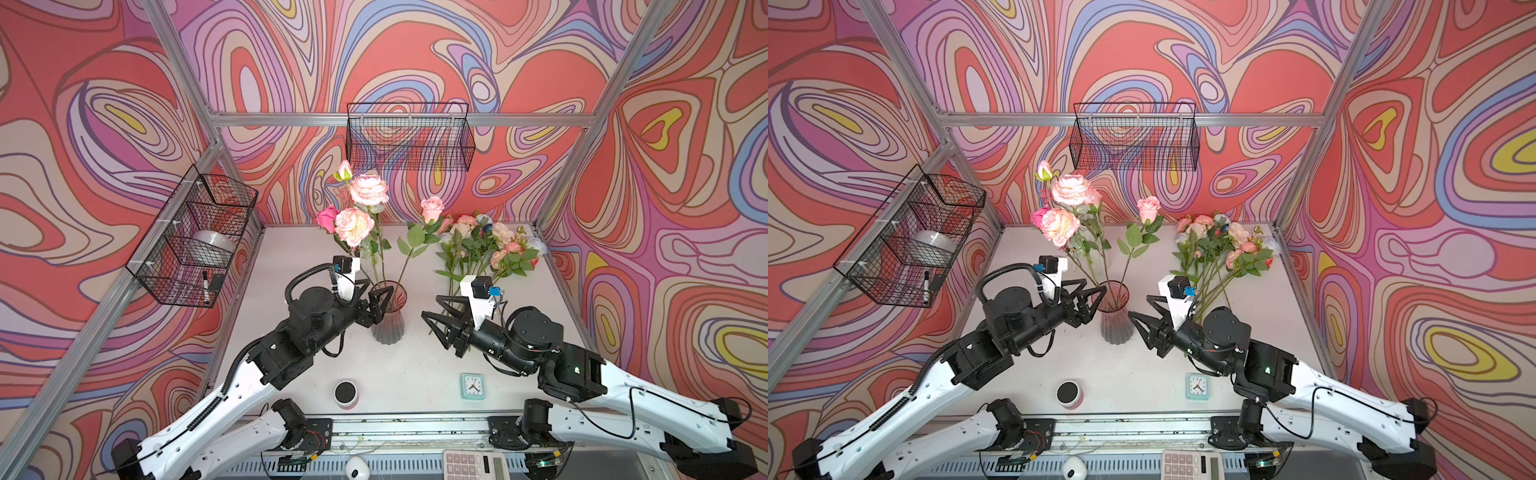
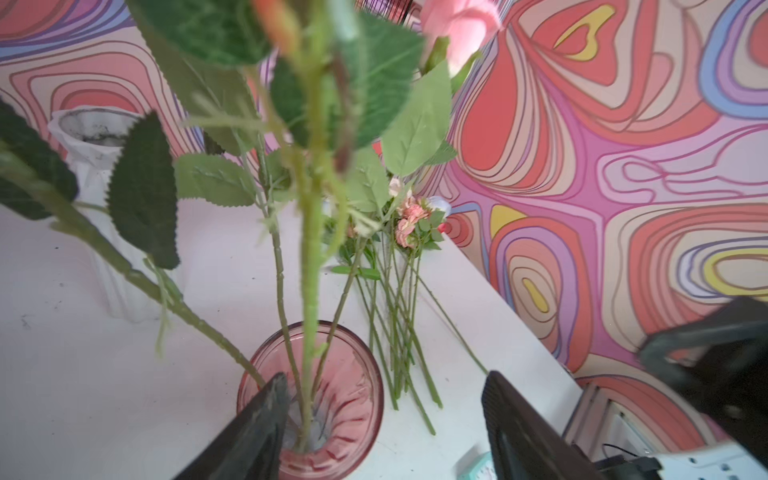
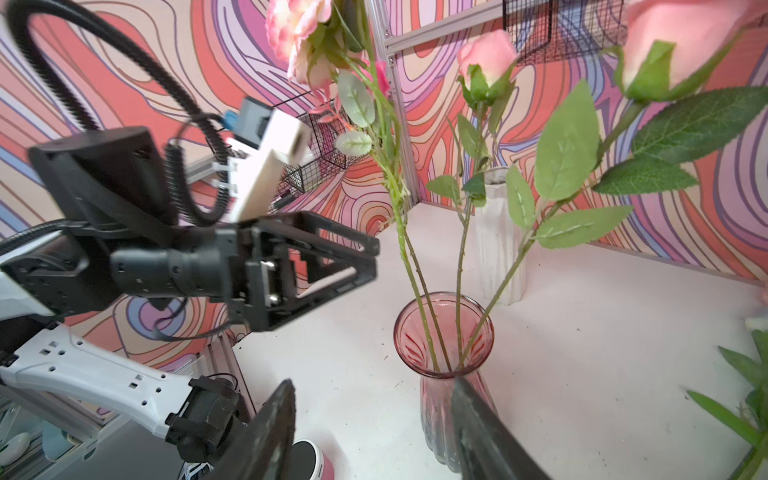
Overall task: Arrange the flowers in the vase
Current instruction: 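Lower the spray rose into the vase with the left gripper while the right draws back, then open the left gripper and draw it back while the right gripper returns to the pile, then close the right gripper on a cream rose stem in the pile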
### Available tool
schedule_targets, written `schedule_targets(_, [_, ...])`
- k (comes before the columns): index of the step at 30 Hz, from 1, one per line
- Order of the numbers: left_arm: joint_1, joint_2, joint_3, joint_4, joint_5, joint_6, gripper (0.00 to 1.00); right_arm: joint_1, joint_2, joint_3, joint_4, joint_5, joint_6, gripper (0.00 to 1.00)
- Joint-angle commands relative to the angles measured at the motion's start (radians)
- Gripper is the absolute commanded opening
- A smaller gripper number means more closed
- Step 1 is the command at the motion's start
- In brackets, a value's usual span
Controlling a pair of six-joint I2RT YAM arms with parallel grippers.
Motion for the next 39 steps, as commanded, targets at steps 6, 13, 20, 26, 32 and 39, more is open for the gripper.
schedule_targets(6, [-0.007, -0.197, -0.088, -0.011, 0.029, -0.139, 0.80, 0.000, 0.020, -0.094, -0.060, 0.172, 0.104, 0.60])
schedule_targets(13, [-0.008, -0.381, -0.252, -0.052, -0.049, -0.196, 0.80, -0.234, 0.126, -0.154, -0.074, 0.034, 0.211, 0.52])
schedule_targets(20, [-0.008, -0.496, -0.402, -0.094, -0.079, -0.234, 0.84, -0.518, 0.263, -0.183, -0.055, -0.090, 0.270, 0.47])
schedule_targets(26, [-0.007, -0.522, -0.484, -0.065, -0.061, -0.271, 0.86, -0.740, 0.450, -0.144, 0.004, -0.215, 0.288, 0.43])
schedule_targets(32, [-0.008, -0.517, -0.507, -0.056, -0.042, -0.276, 0.87, -0.785, 0.719, -0.008, 0.044, -0.280, 0.264, 0.42])
schedule_targets(39, [-0.007, -0.540, -0.510, -0.084, -0.046, -0.272, 0.87, -0.786, 0.939, 0.120, 0.014, -0.186, 0.278, 0.32])
